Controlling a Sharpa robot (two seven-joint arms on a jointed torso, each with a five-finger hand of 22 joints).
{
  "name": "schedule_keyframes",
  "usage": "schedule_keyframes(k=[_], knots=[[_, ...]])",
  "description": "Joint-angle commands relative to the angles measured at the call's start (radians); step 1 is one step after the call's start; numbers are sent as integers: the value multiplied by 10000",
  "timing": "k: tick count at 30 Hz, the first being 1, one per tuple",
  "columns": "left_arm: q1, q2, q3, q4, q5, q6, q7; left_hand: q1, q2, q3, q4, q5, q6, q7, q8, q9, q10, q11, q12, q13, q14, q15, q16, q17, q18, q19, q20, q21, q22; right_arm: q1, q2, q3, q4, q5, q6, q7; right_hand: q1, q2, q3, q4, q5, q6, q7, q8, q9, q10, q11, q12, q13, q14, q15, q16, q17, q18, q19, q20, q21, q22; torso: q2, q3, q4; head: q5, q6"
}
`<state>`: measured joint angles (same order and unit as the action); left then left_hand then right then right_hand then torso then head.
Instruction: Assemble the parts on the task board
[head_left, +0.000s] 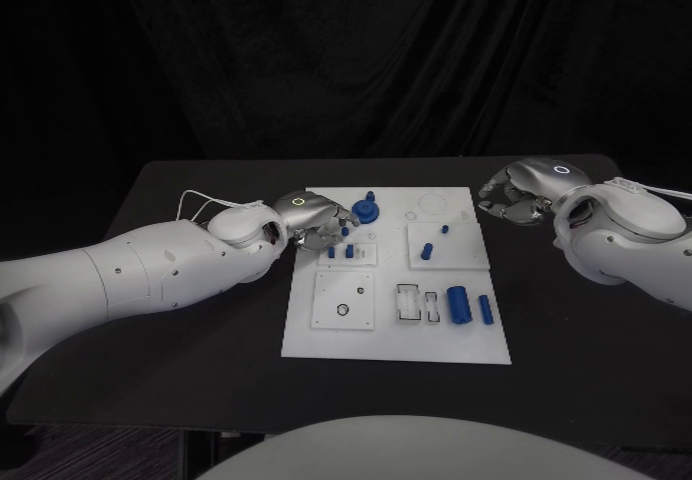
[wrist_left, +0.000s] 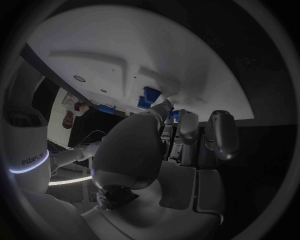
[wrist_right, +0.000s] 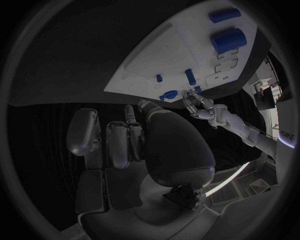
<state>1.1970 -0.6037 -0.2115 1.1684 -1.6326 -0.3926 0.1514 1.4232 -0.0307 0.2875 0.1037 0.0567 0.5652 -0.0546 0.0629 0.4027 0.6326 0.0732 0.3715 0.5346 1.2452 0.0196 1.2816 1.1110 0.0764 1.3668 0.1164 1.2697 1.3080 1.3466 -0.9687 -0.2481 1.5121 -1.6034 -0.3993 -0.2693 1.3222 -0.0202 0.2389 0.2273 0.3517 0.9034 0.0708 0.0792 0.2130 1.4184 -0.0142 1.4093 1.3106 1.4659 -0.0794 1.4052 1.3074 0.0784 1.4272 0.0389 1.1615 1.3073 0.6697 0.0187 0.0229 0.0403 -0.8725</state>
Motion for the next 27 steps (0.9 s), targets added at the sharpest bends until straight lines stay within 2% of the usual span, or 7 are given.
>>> schedule_keyframes(k=[1,6,12,16,20,24,27], knots=[[-34,-65,4,15,7,-631,-187,-125,2,-275,34,-30,-1205,-228,-105,-719,-397,77,-2,-5,-66,62,-30,-29,-52,-66,64,-68,1675,-26,-27,6,24,-35,-55,-50,-16,-123,65,-13,60,-1,5,-33,-11,-91,-12,-35,1231,535,68,-43,1331,26,-70,5,-47,1561,-6,0,-4,18,-1],[-56,-324,4,86,7,-1905,-114,-95,108,-769,65,3,-2938,-639,-243,-1986,-1362,196,272,84,-363,154,-218,-414,-22,-132,142,-228,1639,-26,-103,6,73,-35,-110,-20,-3,-156,73,-40,55,-10,0,-38,-15,-204,-12,-151,1138,513,70,-109,1280,49,-115,7,-171,1529,-12,-25,-3,-7,-1],[-76,-1009,4,455,8,-4003,371,42,264,-961,134,127,-2628,-626,-191,-2046,-1886,92,822,103,-1562,70,-1181,-1802,199,-913,116,-1368,1321,-18,-342,9,259,-35,-343,63,33,-329,380,-124,42,-12,57,-47,-44,-2625,80,-3006,-1023,179,160,-1025,590,166,-387,72,-875,1361,-34,-77,32,-67,-1],[-79,-1703,3,1019,413,-4532,861,-73,640,-1127,641,303,-720,-88,61,-1699,-2395,-150,1996,-148,-5604,57,-4641,-4294,919,-5704,125,-7420,-346,86,-507,12,459,-35,-411,154,124,-517,653,-192,12,84,124,4,-25,-4676,184,-5876,-3249,-93,226,-1968,-187,265,-599,142,-1576,1187,-42,-122,49,-56,-1],[-79,-2334,2,1664,2530,-3914,2136,-379,1056,-1397,1602,861,761,458,62,-1696,-2766,-500,2394,-1111,-7817,-244,-7568,-5636,847,-9453,-342,-10830,-1922,325,-463,13,541,-35,-232,274,284,-738,775,-362,6,330,96,172,133,-5534,328,-6879,-3958,-360,299,-2547,-659,371,-883,211,-2314,1014,-49,-203,88,31,-1],[-80,-2863,2,2165,5828,-2168,3903,-1150,1526,-2173,1888,1617,71,748,-73,-2243,-3755,-577,1508,-2553,-9916,-196,-11323,-7851,613,-10751,-513,-12121,-3720,568,-351,13,578,-35,67,398,404,-778,801,-559,67,398,27,367,493,-6546,653,-7657,-4485,-894,450,-3320,-1256,516,-1439,331,-3490,749,-34,-285,100,93,-1],[-79,-3144,2,2395,8381,-524,4973,-1450,1688,-2869,1895,2628,-924,822,-142,-2681,-5341,-740,-1055,-4173,-11882,-292,-12630,-10201,516,-12502,-659,-12203,-6654,664,-282,13,612,-35,193,551,528,-769,761,-797,415,378,-41,610,965,-7155,789,-8081,-4861,-1286,566,-3767,-1623,610,-1787,442,-4220,616,-34,-427,240,-31,-1]])
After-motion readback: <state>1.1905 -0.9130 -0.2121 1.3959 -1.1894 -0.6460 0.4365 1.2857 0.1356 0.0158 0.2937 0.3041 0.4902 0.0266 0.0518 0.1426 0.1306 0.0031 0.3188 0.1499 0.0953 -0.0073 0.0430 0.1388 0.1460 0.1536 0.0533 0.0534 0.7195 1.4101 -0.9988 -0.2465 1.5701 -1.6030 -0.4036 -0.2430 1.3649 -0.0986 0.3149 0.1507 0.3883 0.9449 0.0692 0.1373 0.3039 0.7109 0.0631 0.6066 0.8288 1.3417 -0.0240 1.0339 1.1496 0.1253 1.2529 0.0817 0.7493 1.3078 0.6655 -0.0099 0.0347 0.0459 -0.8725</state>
